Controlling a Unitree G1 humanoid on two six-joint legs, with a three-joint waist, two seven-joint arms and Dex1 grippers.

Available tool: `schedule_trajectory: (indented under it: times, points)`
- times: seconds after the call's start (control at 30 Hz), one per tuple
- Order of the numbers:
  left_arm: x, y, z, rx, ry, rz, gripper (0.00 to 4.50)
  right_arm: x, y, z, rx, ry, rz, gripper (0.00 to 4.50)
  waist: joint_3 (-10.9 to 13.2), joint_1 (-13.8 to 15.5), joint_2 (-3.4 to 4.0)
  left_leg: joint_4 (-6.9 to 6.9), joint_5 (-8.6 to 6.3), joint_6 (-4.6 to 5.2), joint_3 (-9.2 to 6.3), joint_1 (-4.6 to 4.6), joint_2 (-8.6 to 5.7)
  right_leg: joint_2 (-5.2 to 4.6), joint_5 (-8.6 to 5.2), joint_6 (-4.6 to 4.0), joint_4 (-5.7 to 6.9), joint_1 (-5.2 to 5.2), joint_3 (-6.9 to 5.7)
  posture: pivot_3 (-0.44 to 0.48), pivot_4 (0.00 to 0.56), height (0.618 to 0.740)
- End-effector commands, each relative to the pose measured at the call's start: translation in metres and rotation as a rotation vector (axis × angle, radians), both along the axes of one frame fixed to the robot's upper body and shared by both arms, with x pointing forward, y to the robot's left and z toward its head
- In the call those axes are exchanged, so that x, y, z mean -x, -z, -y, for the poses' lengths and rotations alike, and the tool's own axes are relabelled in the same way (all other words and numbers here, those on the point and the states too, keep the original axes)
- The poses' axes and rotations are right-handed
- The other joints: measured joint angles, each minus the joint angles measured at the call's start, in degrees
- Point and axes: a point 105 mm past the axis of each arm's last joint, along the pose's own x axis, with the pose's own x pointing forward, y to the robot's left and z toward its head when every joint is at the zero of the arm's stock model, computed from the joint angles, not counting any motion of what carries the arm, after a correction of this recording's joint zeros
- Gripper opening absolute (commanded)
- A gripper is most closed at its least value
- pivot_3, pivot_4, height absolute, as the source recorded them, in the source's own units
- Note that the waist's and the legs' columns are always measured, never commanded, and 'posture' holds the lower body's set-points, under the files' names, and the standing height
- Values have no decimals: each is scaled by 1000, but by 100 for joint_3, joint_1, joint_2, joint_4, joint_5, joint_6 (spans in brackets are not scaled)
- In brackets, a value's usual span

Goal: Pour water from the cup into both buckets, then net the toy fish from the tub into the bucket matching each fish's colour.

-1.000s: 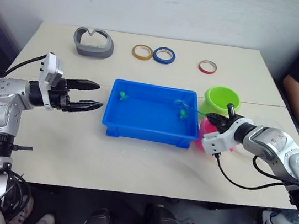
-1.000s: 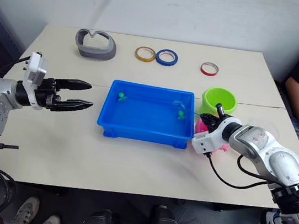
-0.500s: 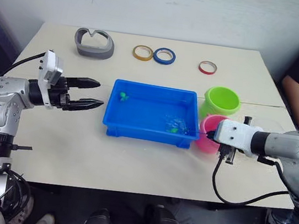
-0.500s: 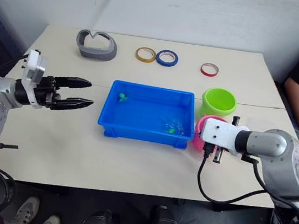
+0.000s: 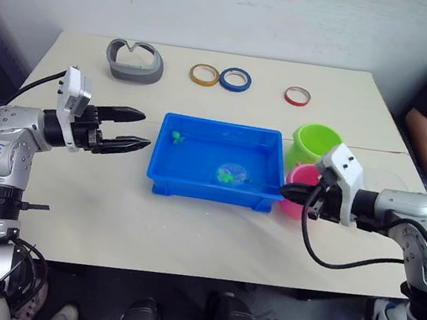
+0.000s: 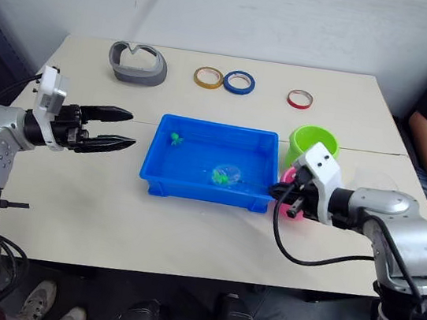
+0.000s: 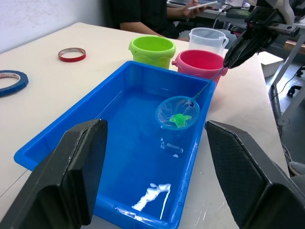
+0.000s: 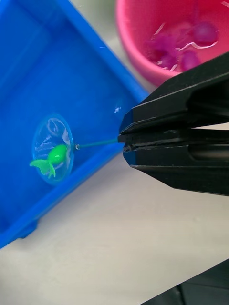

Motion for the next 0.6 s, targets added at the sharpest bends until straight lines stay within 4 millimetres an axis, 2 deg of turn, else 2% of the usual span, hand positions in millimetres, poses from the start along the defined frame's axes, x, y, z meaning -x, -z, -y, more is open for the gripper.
schedule_trajectory:
  times: [0.03, 0.13, 0.6]
  points:
    - [1, -13, 2, -5, 27, 37, 3602, -1, -21, 1, -32, 11, 66, 0, 0, 2, 0, 0, 0, 0, 1, -1, 0, 0, 0, 0, -1, 0, -1, 0, 150, 727]
    - [4, -6, 4, -32, 62, -1, 3602, -2, -27, 0, -45, 11, 86, 0, 0, 4, 0, -1, -1, 1, 2, -6, -1, -1, 0, 0, -6, 0, -4, 0, 150, 727]
    - [5, -8, 5, -30, 82, 0, 3602, -1, -36, 0, -71, 14, 119, 0, 0, -3, 0, -3, -2, 3, 1, -8, 0, -1, 1, 1, -10, 0, -4, 0, 150, 727]
